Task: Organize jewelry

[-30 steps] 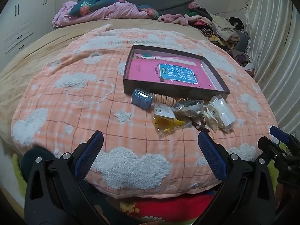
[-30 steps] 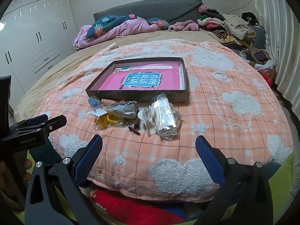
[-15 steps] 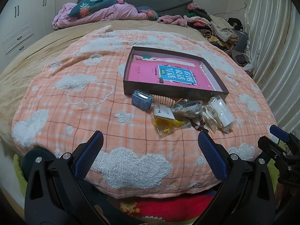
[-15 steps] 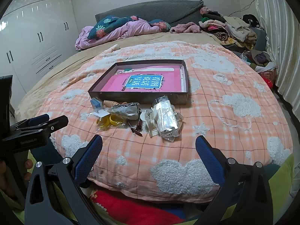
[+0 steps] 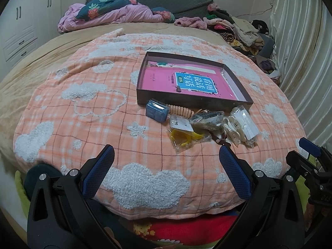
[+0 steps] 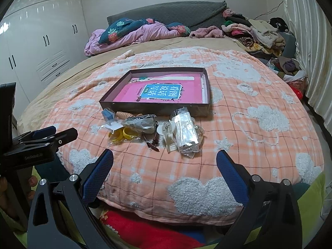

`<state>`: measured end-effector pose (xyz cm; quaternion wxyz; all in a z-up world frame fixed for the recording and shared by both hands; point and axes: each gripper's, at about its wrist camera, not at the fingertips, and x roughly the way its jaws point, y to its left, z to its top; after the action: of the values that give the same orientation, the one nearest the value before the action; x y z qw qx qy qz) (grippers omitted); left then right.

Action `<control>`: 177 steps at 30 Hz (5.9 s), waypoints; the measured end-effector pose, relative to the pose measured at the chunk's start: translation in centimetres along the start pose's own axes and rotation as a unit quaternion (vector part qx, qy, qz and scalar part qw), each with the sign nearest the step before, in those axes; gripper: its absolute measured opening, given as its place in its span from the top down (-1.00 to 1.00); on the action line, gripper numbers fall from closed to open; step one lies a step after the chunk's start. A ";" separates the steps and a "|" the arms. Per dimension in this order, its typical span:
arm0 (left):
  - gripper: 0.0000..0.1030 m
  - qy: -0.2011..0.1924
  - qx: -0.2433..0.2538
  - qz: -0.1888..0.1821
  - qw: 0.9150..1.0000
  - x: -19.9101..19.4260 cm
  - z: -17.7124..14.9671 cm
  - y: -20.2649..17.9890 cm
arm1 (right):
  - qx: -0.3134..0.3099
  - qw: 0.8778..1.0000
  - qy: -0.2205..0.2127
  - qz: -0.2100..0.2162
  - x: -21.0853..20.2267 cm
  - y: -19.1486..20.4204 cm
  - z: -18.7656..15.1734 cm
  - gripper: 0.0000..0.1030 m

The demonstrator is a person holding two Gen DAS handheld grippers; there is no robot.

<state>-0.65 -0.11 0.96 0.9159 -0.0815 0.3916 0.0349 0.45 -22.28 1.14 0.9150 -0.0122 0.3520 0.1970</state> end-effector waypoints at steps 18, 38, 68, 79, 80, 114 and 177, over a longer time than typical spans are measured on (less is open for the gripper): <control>-0.84 -0.006 0.001 0.000 1.000 -0.3 0.1 0.3 | -0.006 1.000 -0.007 0.010 -0.2 0.4 0.1 -0.92; -0.84 0.006 -0.034 0.019 0.999 0.4 0.3 2.5 | -0.022 1.000 0.002 0.013 1.4 0.7 1.2 -0.92; -0.84 0.084 0.044 -0.035 0.995 9.4 2.8 -0.3 | -0.029 0.999 0.033 -0.020 9.0 -2.9 4.2 -0.92; -0.54 0.092 0.071 -0.044 0.992 11.9 2.4 -0.8 | -0.010 0.996 0.086 0.001 12.7 -5.1 2.9 -0.16; -0.50 0.090 0.071 -0.047 0.992 11.9 2.5 -0.8 | -0.012 0.996 0.085 0.005 12.8 -5.0 2.9 -0.12; 0.42 0.004 0.035 -0.082 0.996 7.0 6.4 2.8 | 0.086 0.996 -0.017 0.022 7.5 -12.0 4.2 0.80; 0.14 0.018 0.022 -0.028 0.999 17.0 12.7 1.9 | 0.100 0.994 0.012 0.032 19.1 -10.4 11.6 0.44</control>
<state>19.86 3.96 -2.94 0.9108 -0.0734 0.4063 -0.0011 24.54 -23.28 -3.73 0.9006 0.0880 0.3811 0.1899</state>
